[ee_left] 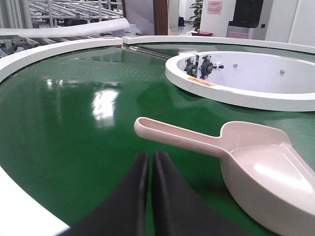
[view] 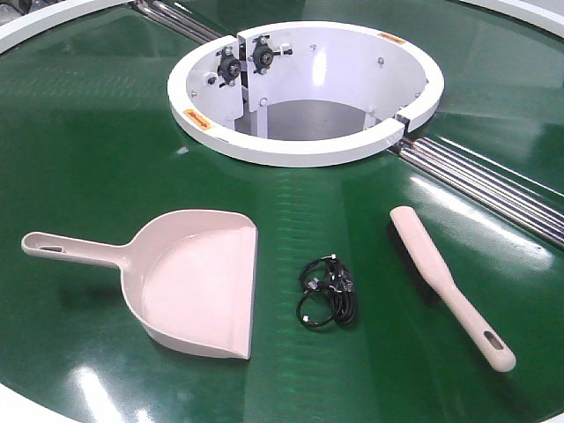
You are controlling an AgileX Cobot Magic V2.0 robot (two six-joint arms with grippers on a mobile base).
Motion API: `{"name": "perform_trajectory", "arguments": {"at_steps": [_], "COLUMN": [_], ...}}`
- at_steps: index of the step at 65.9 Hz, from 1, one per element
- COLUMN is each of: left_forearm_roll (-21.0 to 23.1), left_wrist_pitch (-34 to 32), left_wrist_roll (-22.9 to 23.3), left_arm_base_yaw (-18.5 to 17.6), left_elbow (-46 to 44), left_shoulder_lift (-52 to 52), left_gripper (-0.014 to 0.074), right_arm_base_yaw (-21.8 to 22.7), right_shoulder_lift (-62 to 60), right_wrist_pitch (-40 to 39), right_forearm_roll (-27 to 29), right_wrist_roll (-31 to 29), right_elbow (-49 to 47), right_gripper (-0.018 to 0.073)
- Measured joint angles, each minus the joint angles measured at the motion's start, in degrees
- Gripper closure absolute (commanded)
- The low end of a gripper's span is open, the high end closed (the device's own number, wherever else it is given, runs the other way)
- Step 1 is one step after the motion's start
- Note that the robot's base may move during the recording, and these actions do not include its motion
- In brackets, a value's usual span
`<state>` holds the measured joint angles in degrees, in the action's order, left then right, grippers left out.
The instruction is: Clean and inspect green conveyor with broom and dustpan
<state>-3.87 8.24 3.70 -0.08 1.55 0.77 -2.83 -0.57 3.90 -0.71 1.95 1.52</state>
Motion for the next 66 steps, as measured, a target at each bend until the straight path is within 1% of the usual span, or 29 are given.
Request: {"name": "perform_trajectory", "arguments": {"at_steps": [51,57,64,66], "left_forearm_roll": [0.0,0.0,0.0,0.0], "left_wrist_pitch": [-0.17,-3.02,-9.86,-10.76], "left_wrist_roll": [0.0,0.0,0.33,0.33], "left_arm_base_yaw": [0.0,0.0,0.0,0.0], "left_elbow": [0.0,0.0,-0.15,-0.93], "left_shoulder_lift": [0.0,0.0,0.0,0.0], "left_gripper": [0.0603,0.0603,0.0603,0.0603], "right_arm_base_yaw": [0.0,0.0,0.0,0.0], "right_shoulder_lift": [0.0,0.0,0.0,0.0], "right_wrist_pitch": [0.0,0.0,0.0,0.0], "right_forearm_roll": [0.0,0.0,0.0,0.0], "right_wrist_roll": [0.0,0.0,0.0,0.0], "right_elbow": [0.0,0.0,0.0,0.0], "right_gripper": [0.0569,0.0569,0.0569,0.0569]}}
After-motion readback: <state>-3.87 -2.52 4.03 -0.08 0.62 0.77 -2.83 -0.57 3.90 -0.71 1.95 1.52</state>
